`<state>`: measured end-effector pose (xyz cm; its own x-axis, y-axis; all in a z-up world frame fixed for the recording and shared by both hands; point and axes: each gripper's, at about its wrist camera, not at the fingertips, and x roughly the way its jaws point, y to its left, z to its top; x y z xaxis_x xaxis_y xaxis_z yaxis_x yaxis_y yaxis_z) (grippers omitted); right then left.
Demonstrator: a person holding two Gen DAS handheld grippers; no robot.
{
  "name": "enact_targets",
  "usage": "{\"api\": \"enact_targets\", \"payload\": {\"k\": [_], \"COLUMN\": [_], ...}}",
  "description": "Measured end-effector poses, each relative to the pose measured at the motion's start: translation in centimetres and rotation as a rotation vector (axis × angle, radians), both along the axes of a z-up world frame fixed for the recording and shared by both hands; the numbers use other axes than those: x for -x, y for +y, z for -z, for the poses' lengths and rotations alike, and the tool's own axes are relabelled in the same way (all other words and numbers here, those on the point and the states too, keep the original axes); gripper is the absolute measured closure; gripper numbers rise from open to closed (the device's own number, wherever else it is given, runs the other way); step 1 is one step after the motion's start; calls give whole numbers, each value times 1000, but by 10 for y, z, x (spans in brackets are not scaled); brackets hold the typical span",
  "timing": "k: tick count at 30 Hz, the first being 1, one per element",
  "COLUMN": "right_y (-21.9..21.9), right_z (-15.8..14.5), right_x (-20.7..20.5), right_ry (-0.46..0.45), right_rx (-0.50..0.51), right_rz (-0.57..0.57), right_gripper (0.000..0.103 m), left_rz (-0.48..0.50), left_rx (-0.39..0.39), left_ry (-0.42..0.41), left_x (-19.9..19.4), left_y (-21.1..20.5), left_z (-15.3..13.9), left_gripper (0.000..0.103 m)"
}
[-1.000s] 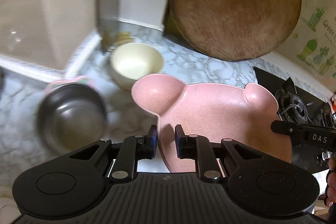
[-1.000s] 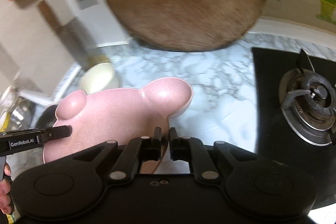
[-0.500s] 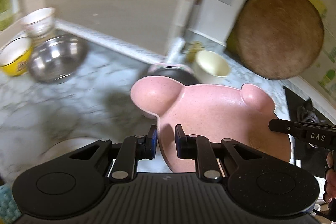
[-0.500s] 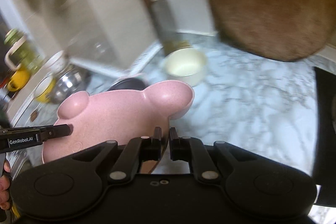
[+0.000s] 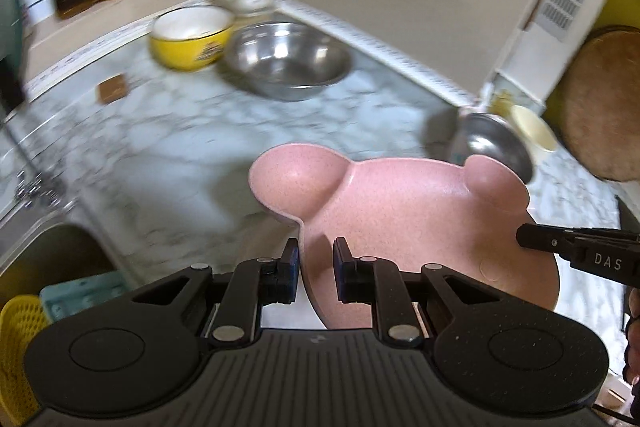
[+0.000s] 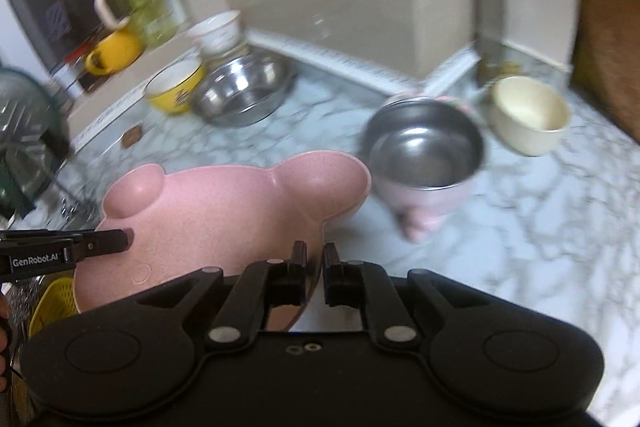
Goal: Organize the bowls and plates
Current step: 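Lift the pink bear plate with both tools and carry it along the counter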
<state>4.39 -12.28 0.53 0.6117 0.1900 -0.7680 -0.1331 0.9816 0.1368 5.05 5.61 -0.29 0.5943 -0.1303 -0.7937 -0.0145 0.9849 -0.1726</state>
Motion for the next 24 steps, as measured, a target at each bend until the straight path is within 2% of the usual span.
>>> {"api": "enact_targets", "payload": {"k": [4, 9, 15, 24], "right_y": [22, 31, 32, 35], "right_z": [20, 38, 47, 58], "right_x": [-10, -20, -27, -32], "right_ry": [15, 34, 27, 22], "right_rx": [16, 14, 27, 56], "right_rz": [-40, -54, -55, -66], "right_gripper": [94, 94, 94, 94], "left_rz": [-38, -54, -43, -36], "left_rx": [9, -1, -28, -33], "left_ry": [21, 21, 2, 20], "left_x": [3, 2, -4, -7], "left_y": [21, 27, 23, 22], "left_z": [16, 33, 42, 57], "left_gripper": [86, 86, 86, 86]}}
